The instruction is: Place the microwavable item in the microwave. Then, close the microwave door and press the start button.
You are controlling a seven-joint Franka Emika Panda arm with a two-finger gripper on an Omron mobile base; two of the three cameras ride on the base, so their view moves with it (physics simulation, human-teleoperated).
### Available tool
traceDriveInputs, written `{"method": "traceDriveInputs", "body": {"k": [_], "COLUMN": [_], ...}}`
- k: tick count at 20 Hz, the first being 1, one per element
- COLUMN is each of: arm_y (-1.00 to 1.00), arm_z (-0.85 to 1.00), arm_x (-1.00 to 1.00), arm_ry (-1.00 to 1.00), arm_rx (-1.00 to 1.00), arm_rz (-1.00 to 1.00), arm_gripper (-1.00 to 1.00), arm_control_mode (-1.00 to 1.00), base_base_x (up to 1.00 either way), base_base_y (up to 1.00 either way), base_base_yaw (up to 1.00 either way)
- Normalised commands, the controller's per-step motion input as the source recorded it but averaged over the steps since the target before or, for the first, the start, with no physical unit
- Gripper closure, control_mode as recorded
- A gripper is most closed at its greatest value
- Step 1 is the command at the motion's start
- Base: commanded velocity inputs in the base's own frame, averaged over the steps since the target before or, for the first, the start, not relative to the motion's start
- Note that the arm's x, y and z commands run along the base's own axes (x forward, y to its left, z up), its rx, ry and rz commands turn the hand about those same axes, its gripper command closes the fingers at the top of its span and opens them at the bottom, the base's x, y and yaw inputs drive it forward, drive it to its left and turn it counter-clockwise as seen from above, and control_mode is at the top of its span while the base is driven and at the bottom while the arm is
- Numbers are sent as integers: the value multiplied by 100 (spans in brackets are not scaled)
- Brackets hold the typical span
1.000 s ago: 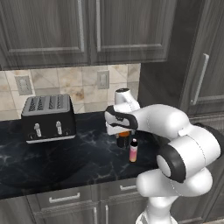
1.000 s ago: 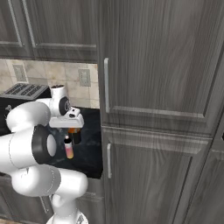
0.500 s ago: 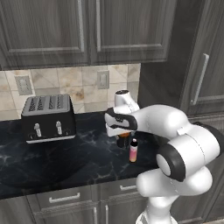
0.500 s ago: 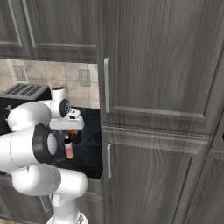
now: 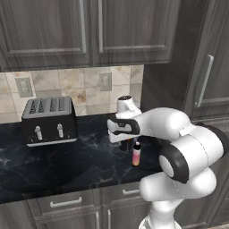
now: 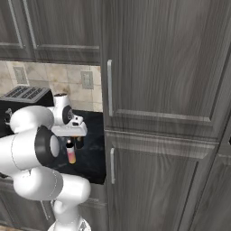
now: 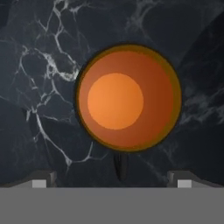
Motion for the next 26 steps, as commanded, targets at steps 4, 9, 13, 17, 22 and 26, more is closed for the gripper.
{"method": "traceDriveInputs", "body": {"k": [4, 9, 13, 17, 22, 26], "arm_y": [0, -1, -2, 0, 0, 0], "arm_z": [-15, -16, -12, -12, -11, -11], "arm_x": [0, 0, 0, 0, 0, 0], "arm_ry": [0, 0, 0, 0, 0, 0], "arm_rx": [2, 3, 3, 2, 2, 1], "arm_rz": [0, 0, 0, 0, 0, 0], "arm_gripper": [-100, -100, -100, -100, -100, -100], "arm_control_mode": [-100, -100, -100, -100, -100, -100], "base_base_x": [0, 0, 0, 0, 0, 0], "base_base_y": [0, 0, 0, 0, 0, 0], "base_base_yaw": [0, 0, 0, 0, 0, 0]}}
